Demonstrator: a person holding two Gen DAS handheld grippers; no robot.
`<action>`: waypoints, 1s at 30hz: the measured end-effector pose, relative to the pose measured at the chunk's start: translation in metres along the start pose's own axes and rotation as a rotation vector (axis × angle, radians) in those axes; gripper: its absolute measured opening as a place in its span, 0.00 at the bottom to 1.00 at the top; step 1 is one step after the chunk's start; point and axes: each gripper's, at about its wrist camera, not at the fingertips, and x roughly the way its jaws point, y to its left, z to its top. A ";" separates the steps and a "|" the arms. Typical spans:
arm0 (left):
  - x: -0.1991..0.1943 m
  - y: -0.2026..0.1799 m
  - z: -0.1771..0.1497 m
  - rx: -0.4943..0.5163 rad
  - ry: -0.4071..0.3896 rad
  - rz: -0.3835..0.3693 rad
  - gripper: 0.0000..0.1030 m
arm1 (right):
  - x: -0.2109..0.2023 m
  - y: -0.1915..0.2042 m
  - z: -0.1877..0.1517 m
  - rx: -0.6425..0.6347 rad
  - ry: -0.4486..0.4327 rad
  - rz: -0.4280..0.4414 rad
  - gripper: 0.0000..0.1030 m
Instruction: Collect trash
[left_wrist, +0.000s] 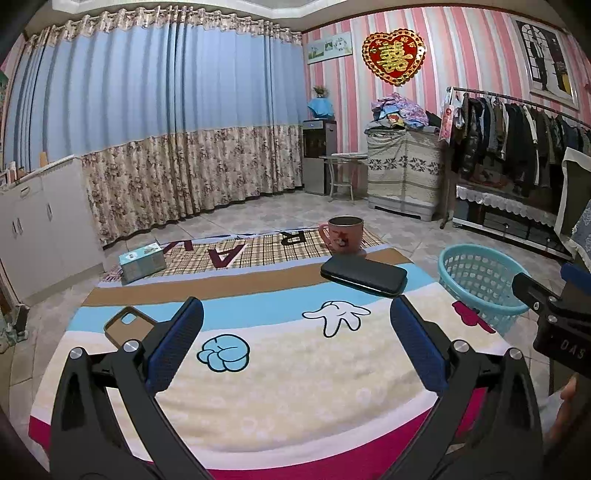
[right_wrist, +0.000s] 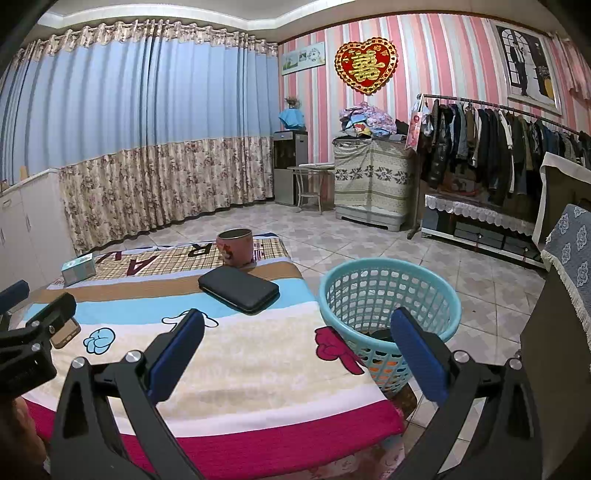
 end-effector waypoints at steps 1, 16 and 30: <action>-0.001 0.000 0.000 0.000 -0.002 0.002 0.95 | 0.000 0.000 0.000 0.000 0.000 0.000 0.96; -0.002 0.002 0.001 0.002 -0.007 0.012 0.95 | 0.001 0.000 0.000 0.000 -0.001 0.002 0.96; -0.001 0.002 0.001 0.003 -0.003 0.010 0.95 | 0.002 -0.002 -0.001 -0.001 0.004 0.000 0.96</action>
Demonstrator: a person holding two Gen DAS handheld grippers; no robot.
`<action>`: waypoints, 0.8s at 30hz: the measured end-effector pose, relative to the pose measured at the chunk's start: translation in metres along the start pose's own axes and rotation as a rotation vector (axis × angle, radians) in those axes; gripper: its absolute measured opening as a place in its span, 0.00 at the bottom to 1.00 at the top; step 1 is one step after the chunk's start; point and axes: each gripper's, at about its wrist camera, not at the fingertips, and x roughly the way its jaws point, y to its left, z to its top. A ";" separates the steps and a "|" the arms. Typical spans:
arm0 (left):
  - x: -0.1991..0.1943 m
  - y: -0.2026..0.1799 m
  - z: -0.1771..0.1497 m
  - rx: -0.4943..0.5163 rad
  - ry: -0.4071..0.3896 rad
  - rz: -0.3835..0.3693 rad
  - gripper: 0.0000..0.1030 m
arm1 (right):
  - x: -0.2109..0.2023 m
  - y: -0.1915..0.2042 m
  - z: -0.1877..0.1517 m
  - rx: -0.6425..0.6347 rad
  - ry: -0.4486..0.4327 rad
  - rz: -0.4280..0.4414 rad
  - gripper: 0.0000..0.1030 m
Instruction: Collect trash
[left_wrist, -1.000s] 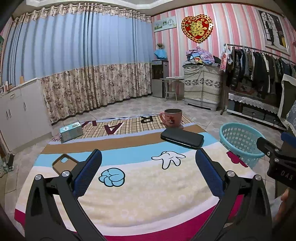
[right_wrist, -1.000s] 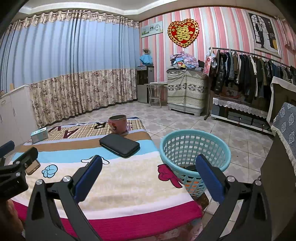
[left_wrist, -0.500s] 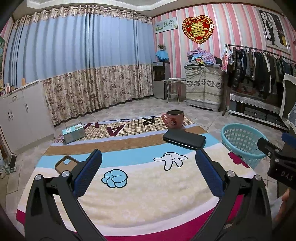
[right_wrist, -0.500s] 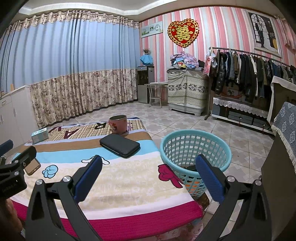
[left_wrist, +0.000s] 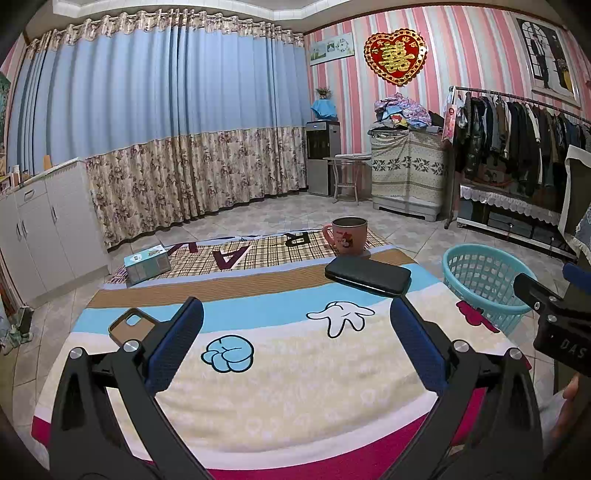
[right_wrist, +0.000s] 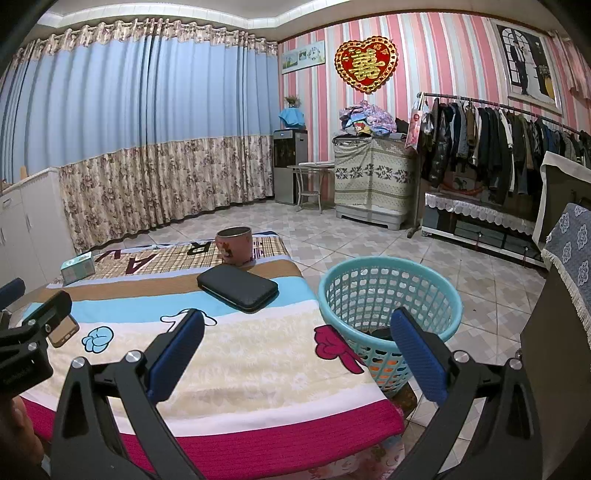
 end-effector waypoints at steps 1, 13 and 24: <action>0.000 0.000 0.000 0.001 -0.001 0.000 0.95 | 0.000 0.000 0.000 0.000 0.000 -0.001 0.96; 0.002 -0.003 -0.004 0.015 0.003 0.005 0.95 | 0.001 -0.002 0.000 -0.001 -0.002 -0.003 0.96; 0.001 -0.004 -0.004 0.015 0.002 0.005 0.95 | 0.002 -0.002 0.000 -0.003 -0.002 -0.004 0.96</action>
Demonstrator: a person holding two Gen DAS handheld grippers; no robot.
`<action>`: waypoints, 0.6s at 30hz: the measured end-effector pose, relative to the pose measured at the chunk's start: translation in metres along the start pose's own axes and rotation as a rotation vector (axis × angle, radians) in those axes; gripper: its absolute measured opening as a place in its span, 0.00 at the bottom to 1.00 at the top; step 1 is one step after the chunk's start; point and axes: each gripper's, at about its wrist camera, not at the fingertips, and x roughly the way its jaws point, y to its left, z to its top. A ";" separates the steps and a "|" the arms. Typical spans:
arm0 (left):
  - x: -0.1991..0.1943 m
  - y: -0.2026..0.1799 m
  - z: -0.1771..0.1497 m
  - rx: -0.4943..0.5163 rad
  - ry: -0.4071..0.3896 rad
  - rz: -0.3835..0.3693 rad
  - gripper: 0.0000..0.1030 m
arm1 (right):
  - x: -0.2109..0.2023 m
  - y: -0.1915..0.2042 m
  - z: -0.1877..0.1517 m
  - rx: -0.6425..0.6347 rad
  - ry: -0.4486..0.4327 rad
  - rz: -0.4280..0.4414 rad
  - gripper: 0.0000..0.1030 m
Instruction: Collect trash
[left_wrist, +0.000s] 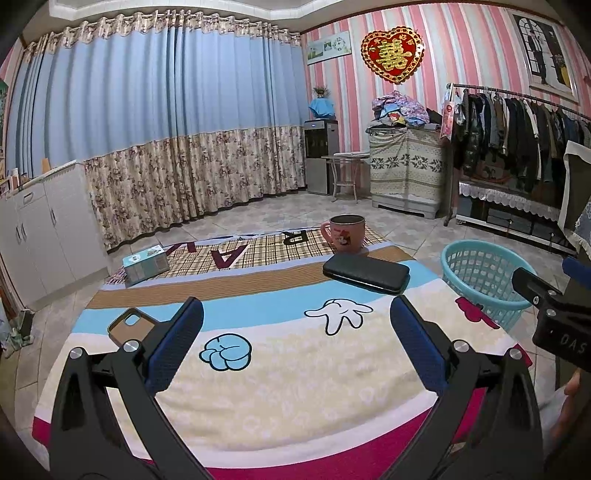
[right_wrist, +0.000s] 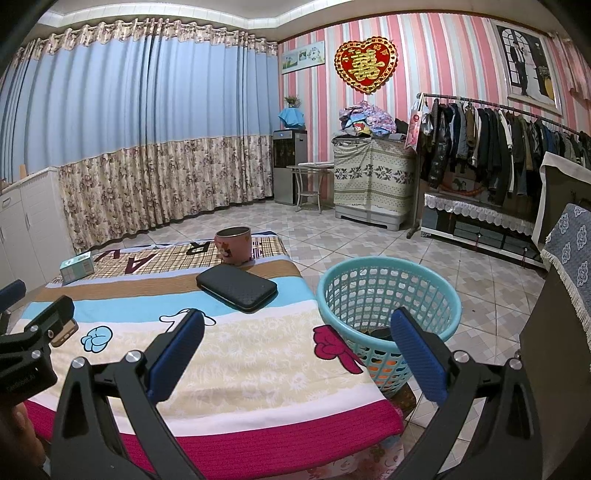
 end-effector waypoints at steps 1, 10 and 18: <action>0.000 0.000 0.000 0.000 -0.001 0.001 0.95 | 0.000 0.000 0.000 -0.001 0.000 0.000 0.96; 0.000 -0.001 0.000 0.001 0.000 0.001 0.95 | 0.000 0.000 0.000 -0.001 0.000 0.000 0.96; 0.000 -0.001 0.000 0.001 0.000 0.001 0.95 | 0.000 0.000 0.000 -0.001 0.000 0.000 0.96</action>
